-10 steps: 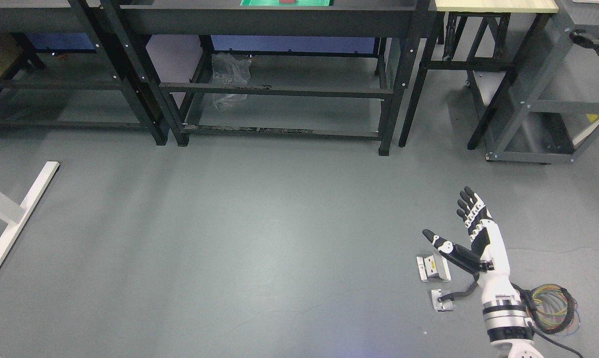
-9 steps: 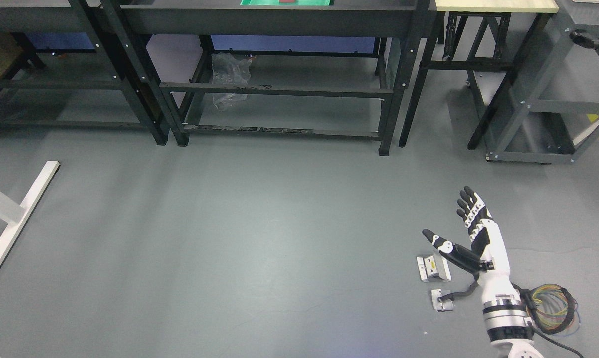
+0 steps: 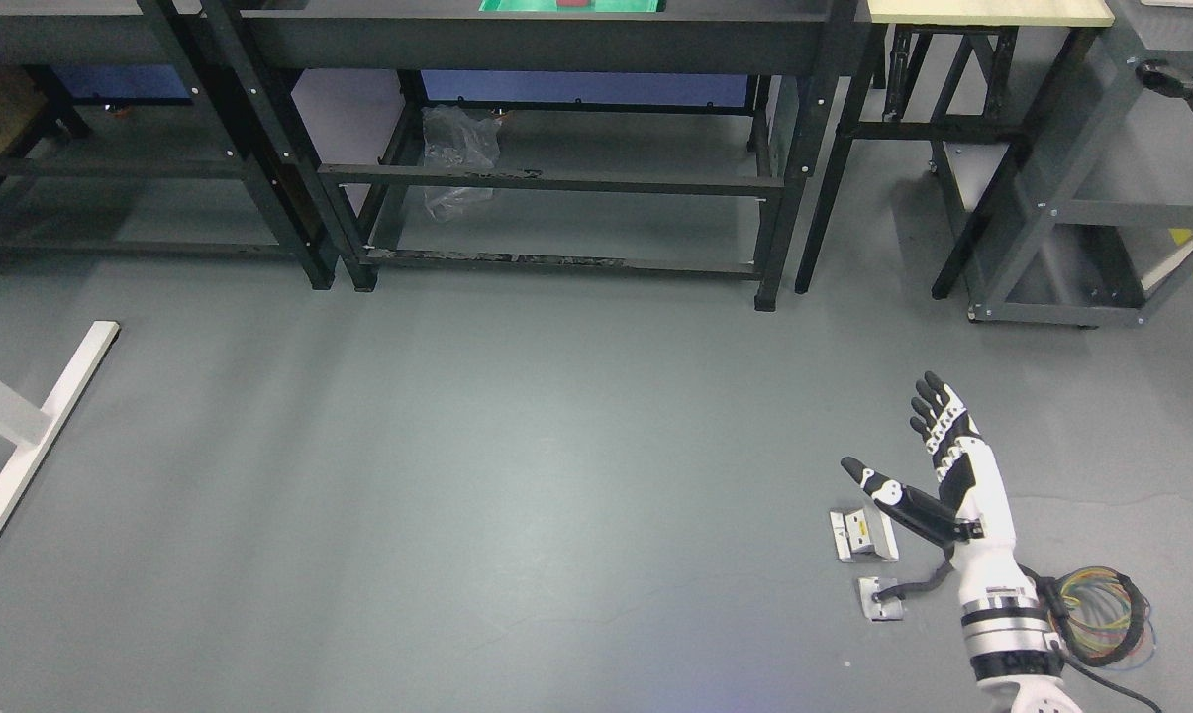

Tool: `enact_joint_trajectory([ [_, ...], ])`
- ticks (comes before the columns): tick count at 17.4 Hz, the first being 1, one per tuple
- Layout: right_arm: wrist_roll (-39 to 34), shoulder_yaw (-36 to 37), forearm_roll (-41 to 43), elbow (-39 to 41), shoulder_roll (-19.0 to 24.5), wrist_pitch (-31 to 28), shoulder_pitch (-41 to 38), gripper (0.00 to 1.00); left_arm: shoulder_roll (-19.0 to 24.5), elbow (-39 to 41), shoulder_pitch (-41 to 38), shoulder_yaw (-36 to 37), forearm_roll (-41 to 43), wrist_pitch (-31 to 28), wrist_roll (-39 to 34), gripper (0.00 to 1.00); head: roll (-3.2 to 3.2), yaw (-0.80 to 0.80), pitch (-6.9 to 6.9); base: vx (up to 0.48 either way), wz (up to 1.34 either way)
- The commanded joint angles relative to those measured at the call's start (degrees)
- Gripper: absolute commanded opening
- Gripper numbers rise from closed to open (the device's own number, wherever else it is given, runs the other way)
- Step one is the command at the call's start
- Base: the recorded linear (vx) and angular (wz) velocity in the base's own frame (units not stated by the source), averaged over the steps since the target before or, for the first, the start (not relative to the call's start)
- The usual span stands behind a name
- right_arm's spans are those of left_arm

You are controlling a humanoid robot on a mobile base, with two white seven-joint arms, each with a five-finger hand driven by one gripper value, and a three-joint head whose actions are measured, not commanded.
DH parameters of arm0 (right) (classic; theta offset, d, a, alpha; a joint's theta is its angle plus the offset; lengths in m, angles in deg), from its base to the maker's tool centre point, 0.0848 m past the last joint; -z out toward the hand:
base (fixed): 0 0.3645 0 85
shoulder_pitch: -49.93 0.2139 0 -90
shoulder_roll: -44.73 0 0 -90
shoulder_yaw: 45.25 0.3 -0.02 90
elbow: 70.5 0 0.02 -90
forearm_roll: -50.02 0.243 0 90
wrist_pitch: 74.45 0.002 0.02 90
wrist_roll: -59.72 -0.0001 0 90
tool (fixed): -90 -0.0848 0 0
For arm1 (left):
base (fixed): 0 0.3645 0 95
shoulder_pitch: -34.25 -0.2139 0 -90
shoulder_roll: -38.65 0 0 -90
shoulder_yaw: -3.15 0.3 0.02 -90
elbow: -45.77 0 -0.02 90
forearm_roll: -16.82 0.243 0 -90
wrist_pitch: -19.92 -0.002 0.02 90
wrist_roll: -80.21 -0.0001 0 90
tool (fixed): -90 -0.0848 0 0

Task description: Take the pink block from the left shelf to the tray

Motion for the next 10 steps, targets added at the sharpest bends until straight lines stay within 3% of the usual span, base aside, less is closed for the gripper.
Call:
enact_joint_trajectory([
  [1, 0.4, 0.3, 0.1, 0.0, -1.0, 0.6, 0.2, 1.0, 1.0, 1.0, 1.2, 0.0, 0.1, 0.0, 0.0, 1.0, 0.0, 0.0, 0.0, -0.013, -0.01],
  [6, 0.5, 0.4, -1.6, 0.2, -1.0, 5.1, 0.6, 1.0, 1.0, 1.0, 1.2, 0.0, 0.1, 0.0, 0.0, 1.0, 0.0, 0.0, 0.0, 0.006, 0.01],
  [8, 3.7, 1.0, -13.0, 0.2, -1.0, 5.4, 1.2, 1.0, 1.0, 1.0, 1.2, 0.0, 0.1, 0.0, 0.0, 1.0, 0.0, 0.0, 0.0, 0.092, 0.02],
  [10, 12.2, 1.0, -27.6, 0.2, -1.0, 5.2, 1.7, 0.99, 1.0, 1.0, 1.2, 0.0, 0.1, 0.0, 0.0, 1.0, 0.0, 0.0, 0.0, 0.158, 0.05],
])
